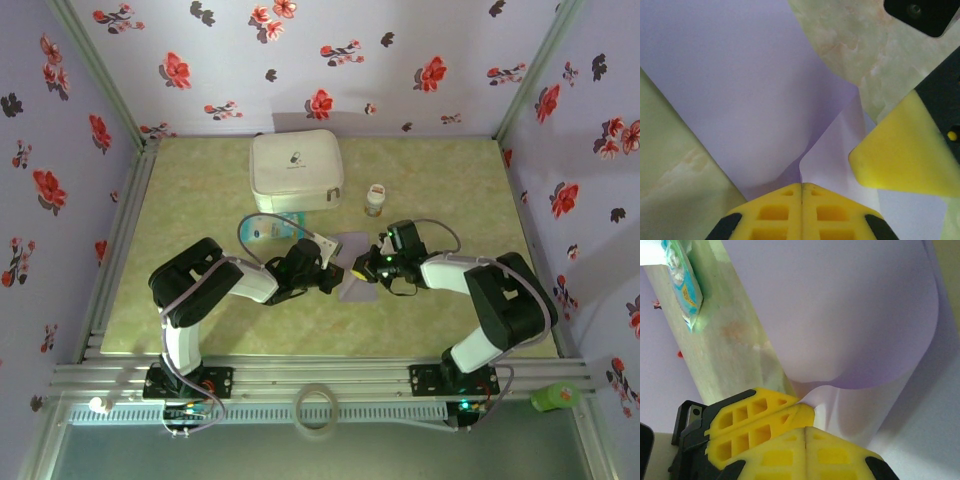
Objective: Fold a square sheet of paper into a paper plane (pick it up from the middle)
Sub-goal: Fold the triangle a second time at the center of the table.
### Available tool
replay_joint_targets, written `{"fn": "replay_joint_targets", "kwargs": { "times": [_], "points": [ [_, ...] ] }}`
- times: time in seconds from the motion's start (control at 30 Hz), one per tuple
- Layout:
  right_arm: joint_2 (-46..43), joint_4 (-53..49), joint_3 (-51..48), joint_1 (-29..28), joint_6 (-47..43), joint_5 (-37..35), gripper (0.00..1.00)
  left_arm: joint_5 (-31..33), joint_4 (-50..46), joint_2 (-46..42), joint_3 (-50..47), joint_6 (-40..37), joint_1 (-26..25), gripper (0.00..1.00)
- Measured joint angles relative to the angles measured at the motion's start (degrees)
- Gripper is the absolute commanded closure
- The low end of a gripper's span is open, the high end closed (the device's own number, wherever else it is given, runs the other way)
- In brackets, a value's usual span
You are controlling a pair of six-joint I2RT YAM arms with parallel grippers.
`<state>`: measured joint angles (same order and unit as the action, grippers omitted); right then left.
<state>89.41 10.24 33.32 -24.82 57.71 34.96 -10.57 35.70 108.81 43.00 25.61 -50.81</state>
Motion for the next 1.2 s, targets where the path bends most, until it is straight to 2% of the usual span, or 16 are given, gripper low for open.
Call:
{"fn": "replay_joint_targets", "kwargs": {
  "times": [0.83,1.03,1.2],
  "points": [
    [2.4,0.6,-1.7,0.1,-0.2,-2.0,1.00,-1.1,0.1,0.1,0.0,0.0,0.5,0.98],
    [-0.9,-1.6,-0.8,2.0,-0.2,-2.2,1.00,-1.1,0.1,0.1,0.0,0.2,0.5,0.98],
    [-0.2,-1.4,1.0,3.5,-0.2,-2.0,1.00,-1.1,0.1,0.1,0.0,0.2,0.5,0.98]
  ]
}}
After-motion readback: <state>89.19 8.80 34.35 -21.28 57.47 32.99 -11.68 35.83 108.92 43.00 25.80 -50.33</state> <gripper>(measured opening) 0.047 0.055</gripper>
